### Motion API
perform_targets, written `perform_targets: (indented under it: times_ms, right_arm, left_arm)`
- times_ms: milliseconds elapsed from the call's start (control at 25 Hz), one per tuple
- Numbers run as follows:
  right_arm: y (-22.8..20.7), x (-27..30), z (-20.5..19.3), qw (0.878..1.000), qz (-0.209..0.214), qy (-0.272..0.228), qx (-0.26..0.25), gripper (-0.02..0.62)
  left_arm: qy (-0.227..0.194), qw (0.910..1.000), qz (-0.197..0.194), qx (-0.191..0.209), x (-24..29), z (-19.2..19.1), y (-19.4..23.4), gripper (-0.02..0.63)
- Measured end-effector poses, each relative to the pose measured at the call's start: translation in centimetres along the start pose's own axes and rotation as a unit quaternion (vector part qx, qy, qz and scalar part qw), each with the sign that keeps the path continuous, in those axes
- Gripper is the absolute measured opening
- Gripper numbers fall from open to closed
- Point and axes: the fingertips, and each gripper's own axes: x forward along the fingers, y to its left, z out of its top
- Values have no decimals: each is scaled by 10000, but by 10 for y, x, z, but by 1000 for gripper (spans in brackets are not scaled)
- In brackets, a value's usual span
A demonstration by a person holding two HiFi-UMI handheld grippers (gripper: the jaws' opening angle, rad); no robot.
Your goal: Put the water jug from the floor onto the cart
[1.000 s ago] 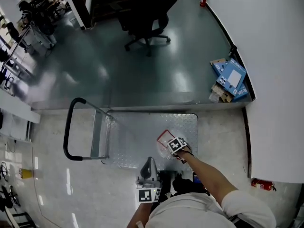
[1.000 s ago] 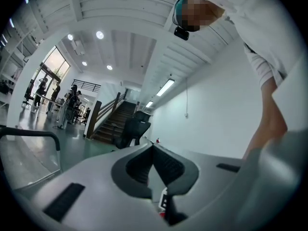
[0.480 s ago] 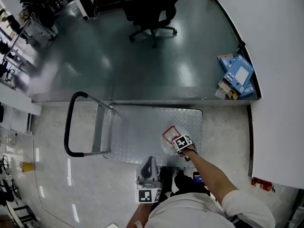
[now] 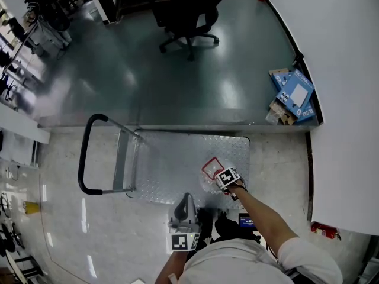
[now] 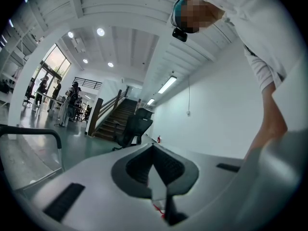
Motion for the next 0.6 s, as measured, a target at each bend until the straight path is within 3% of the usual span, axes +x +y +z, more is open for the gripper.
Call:
perform_targets:
  times_ms: [120, 240, 320, 440, 600]
  right_arm:
    - [2, -24, 10, 9996, 18, -281, 15, 281]
    - [-2, -68, 31, 9936, -158, -1122, 29, 268]
    - [-2, -114, 44, 9793, -374, -1987, 21, 83]
    - [5, -197, 53, 9364, -866, -3388, -284, 12]
    - [42, -308, 38, 8424, -915, -5284, -523, 12]
  left_arm:
    - [-56, 10000, -37, -10, 1, 3, -3, 3]
    - [-137, 9998, -131, 12, 1, 10, -10, 3]
    - [-199, 9996, -214, 35, 2, 16, -16, 3]
    - [-301, 9991, -310, 40, 2, 25, -26, 3]
    - [-431, 9980, -458, 25, 0, 37, -38, 3]
